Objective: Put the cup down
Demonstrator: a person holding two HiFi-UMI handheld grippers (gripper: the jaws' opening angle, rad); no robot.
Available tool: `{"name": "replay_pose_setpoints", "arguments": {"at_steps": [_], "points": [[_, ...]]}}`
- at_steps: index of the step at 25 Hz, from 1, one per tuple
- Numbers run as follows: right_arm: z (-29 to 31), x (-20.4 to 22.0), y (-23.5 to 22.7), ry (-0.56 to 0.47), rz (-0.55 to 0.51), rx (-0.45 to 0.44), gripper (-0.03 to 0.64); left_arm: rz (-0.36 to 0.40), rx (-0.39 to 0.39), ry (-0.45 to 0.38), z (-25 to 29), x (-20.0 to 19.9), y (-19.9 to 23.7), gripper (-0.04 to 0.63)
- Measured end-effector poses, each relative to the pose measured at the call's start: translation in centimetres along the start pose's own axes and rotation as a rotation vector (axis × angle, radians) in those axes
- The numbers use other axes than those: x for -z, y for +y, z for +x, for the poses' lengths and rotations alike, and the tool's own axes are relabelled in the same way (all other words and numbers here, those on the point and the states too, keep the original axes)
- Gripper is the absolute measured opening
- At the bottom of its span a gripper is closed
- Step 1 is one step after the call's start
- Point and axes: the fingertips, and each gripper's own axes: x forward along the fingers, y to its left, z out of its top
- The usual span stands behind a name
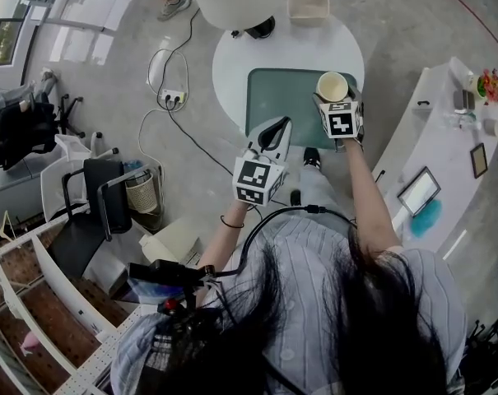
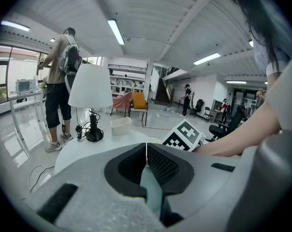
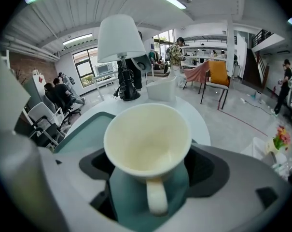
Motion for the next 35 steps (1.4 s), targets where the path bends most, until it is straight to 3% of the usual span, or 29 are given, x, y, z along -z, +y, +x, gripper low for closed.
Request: {"name": "replay_pose_setpoints", "arguments": {"at_steps": [11, 17, 23, 28, 35], "points": [[-3.2, 0.1, 0.3, -0.043, 0.011, 0.011, 0.397, 0.009, -0.007, -0.024, -1.4, -0.1, -1.0, 0.018], [-5.1, -0.1, 0.9, -0.084, 0.073, -0.029, 0.397, 0.007, -0.019, -0.043, -2.5, 0.2, -1.3, 0.018], [-7.5, 0.1, 0.8, -0.13, 0.166, 0.002, 0.397, 0.008, -0.035, -0.069, -4.2, -0.1, -1.2, 0.018], [-10.5, -0.6, 2.1, -0.199, 0.282, -0.047, 0.396, 0.006, -0.049, -0.097, -6.1, -0.1, -1.1, 0.018], [-15.3, -1.7, 5.6, -0.282, 0.325, -0.105, 0.363, 0.003, -0.052, -0.132, -8.8, 0.6, -2.4, 0.018]]}}
